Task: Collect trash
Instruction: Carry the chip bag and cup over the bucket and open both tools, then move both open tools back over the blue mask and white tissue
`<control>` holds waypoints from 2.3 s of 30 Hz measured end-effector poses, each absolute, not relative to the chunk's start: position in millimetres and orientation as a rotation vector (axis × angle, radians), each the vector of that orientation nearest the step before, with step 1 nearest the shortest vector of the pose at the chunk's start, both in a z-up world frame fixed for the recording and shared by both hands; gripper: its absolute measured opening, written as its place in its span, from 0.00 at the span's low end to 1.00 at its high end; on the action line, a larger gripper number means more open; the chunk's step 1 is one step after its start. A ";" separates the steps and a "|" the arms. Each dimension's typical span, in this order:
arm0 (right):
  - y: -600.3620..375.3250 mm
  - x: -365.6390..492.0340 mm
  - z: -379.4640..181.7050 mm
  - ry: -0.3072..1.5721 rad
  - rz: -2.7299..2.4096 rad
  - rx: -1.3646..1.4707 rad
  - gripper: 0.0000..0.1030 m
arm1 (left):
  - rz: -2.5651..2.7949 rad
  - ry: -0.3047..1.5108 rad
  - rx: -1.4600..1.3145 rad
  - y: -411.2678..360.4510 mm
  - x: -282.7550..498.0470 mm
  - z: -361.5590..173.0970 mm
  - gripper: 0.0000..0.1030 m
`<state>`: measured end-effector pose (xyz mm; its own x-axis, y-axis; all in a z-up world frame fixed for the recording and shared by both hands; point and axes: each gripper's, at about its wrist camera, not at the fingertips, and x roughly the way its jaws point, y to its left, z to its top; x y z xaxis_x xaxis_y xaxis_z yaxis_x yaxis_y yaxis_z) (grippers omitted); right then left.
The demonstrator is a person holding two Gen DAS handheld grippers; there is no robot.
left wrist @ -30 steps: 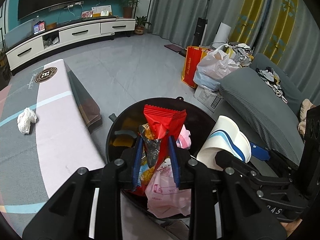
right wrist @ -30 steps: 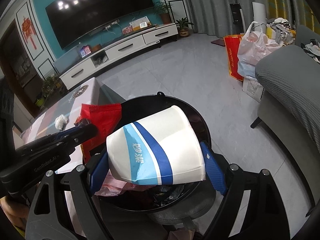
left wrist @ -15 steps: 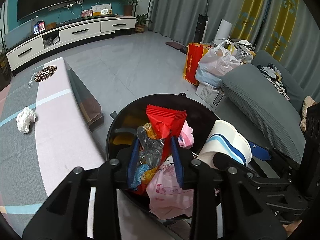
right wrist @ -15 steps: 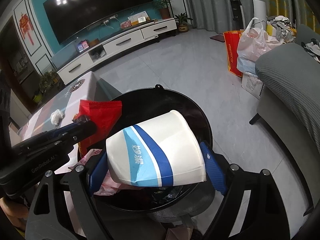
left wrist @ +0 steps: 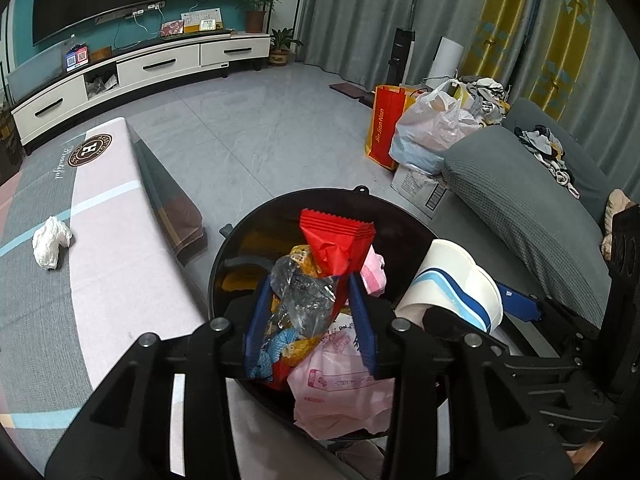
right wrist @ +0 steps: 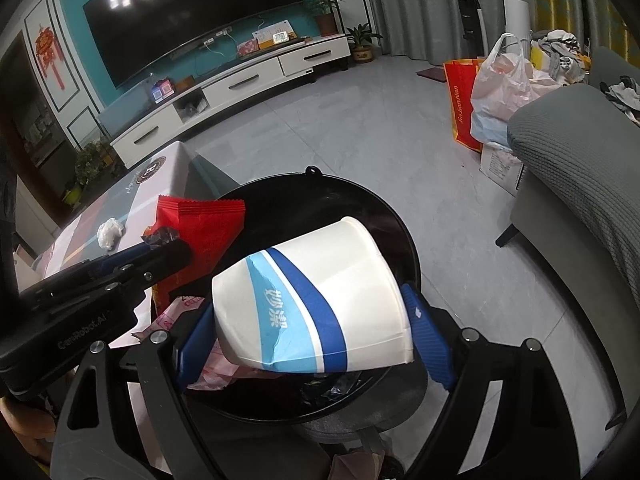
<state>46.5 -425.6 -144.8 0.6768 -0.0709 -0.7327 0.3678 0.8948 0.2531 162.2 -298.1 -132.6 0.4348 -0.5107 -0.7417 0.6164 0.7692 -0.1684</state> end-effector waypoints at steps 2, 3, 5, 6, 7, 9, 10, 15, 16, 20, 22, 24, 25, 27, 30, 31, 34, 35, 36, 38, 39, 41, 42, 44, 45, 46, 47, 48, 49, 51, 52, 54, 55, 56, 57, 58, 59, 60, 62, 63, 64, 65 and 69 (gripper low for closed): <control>-426.1 47.1 -145.9 0.798 -0.257 0.406 0.83 | -0.702 0.874 0.137 -298.0 162.0 -132.5 0.40; -426.2 47.3 -146.2 0.801 -0.256 0.407 0.83 | -0.702 0.874 0.138 -297.6 162.5 -133.2 0.40; -426.3 47.6 -146.6 0.803 -0.257 0.405 0.83 | -0.699 0.873 0.140 -297.5 163.0 -133.2 0.40; -426.5 47.9 -146.7 0.804 -0.257 0.402 0.83 | -0.699 0.872 0.139 -297.3 163.0 -133.2 0.40; -425.3 47.9 -146.5 0.804 -0.258 0.400 0.83 | -0.698 0.872 0.138 -297.1 162.9 -133.3 0.40; -424.2 48.2 -146.9 0.807 -0.259 0.396 0.83 | -0.696 0.871 0.137 -295.8 163.2 -133.2 0.41; -424.3 48.2 -147.2 0.809 -0.260 0.394 0.83 | -0.695 0.871 0.136 -295.9 163.2 -133.4 0.42; -423.6 48.1 -146.8 0.809 -0.261 0.393 0.83 | -0.694 0.869 0.131 -294.1 163.0 -132.8 0.45; -423.7 47.8 -146.8 0.809 -0.262 0.393 0.83 | -0.695 0.868 0.129 -293.7 162.8 -132.1 0.46; -424.4 47.4 -146.9 0.809 -0.265 0.392 0.83 | -0.701 0.860 0.121 -291.9 162.8 -129.0 0.55; -425.2 46.4 -146.7 0.805 -0.266 0.389 0.86 | -0.705 0.858 0.117 -291.3 161.8 -127.7 0.58; -425.1 45.1 -145.3 0.801 -0.267 0.379 0.86 | -0.708 0.852 0.113 -289.7 159.9 -125.8 0.60; -424.5 44.7 -144.4 0.800 -0.267 0.376 0.86 | -0.710 0.850 0.109 -288.6 159.0 -124.6 0.61; -424.2 42.7 -142.6 0.796 -0.266 0.372 0.86 | -0.713 0.845 0.098 -285.2 156.9 -122.9 0.66; -421.9 39.6 -138.8 0.789 -0.273 0.358 0.86 | -0.716 0.830 0.075 -275.3 153.0 -118.2 0.73; -420.5 39.2 -137.9 0.787 -0.276 0.354 0.87 | -0.714 0.826 0.066 -272.3 151.4 -116.4 0.78; -418.9 36.4 -135.1 0.779 -0.282 0.354 0.87 | -0.709 0.817 0.031 -257.3 144.2 -112.0 0.82; -419.2 34.9 -134.1 0.776 -0.285 0.358 0.87 | -0.706 0.813 0.026 -253.5 141.7 -111.0 0.86; -419.0 33.8 -133.4 0.773 -0.290 0.361 0.87 | -0.699 0.804 0.022 -246.6 137.2 -109.5 0.86; -418.1 32.6 -132.0 0.768 -0.296 0.367 0.87 | -0.688 0.784 0.021 -232.1 126.3 -107.3 0.91; -417.3 32.0 -131.0 0.764 -0.296 0.368 0.87 | -0.677 0.776 0.026 -224.8 120.2 -106.1 0.92; -413.4 32.3 -129.4 0.758 -0.295 0.361 0.87 | -0.661 0.760 0.035 -212.1 111.7 -102.6 0.94; -410.7 32.0 -129.1 0.755 -0.295 0.357 0.87 | -0.648 0.745 0.040 -202.2 103.0 -101.4 0.95; -403.9 33.9 -128.6 0.753 -0.289 0.359 0.88 | -0.632 0.724 0.044 -186.3 90.5 -99.6 0.97; -399.8 35.5 -128.6 0.753 -0.278 0.365 0.88 | -0.617 0.714 0.039 -173.8 83.2 -98.8 0.97; -397.0 36.9 -128.7 0.754 -0.268 0.370 0.88 | -0.604 0.710 0.035 -164.9 78.0 -98.4 0.97; -392.1 38.9 -128.8 0.753 -0.253 0.376 0.88 | -0.590 0.708 0.027 -152.6 72.2 -98.3 0.97; -386.0 41.5 -128.7 0.753 -0.239 0.378 0.88 | -0.576 0.710 0.020 -143.4 68.9 -98.4 0.97; -379.8 43.9 -128.6 0.753 -0.228 0.377 0.88 | -0.557 0.713 0.015 -133.7 66.2 -98.7 0.97; -363.9 50.2 -127.8 0.751 -0.202 0.370 0.88 | -0.500 0.732 0.013 -111.5 62.5 -99.1 0.97; -356.8 52.7 -126.4 0.748 -0.193 0.366 0.88 | -0.482 0.736 0.018 -104.8 61.5 -99.0 0.97; -336.5 58.9 -122.9 0.741 -0.160 0.368 0.88 | -0.416 0.743 0.028 -84.0 60.2 -98.4 0.97; -326.8 60.5 -121.2 0.737 -0.144 0.374 0.88 | -0.383 0.750 0.028 -71.7 61.0 -99.6 0.97; -318.9 62.2 -119.1 0.732 -0.129 0.381 0.88 | -0.342 0.767 0.019 -58.4 63.0 -101.4 0.97; -308.2 63.4 -116.8 0.724 -0.113 0.389 0.88 | -0.320 0.777 0.008 -49.8 64.3 -102.6 0.97; -298.1 63.8 -114.6 0.716 -0.102 0.393 0.88 | -0.288 0.785 -0.017 -35.7 65.8 -105.0 0.97; -288.4 63.3 -112.9 0.710 -0.092 0.391 0.88 | -0.274 0.785 -0.029 -26.7 65.8 -107.0 0.97; -278.8 62.2 -111.8 0.706 -0.085 0.384 0.88 | -0.242 0.775 -0.035 -14.2 66.5 -108.7 0.97; -256.7 60.3 -111.2 0.710 -0.070 0.363 0.88 | -0.168 0.764 -0.029 6.7 67.9 -110.7 0.97; -249.7 59.4 -111.4 0.715 -0.063 0.357 0.88 | -0.152 0.765 -0.033 14.9 69.8 -111.6 0.97; -239.6 57.4 -111.7 0.718 -0.055 0.346 0.88 | -0.136 0.764 -0.041 22.9 71.0 -111.4 0.97; -231.1 55.4 -112.0 0.721 -0.050 0.338 0.88 | -0.104 0.761 -0.058 35.2 73.1 -111.3 0.97; -200.5 46.6 -112.9 0.734 -0.034 0.320 0.88 | -0.042 0.779 -0.116 65.8 80.4 -109.8 0.97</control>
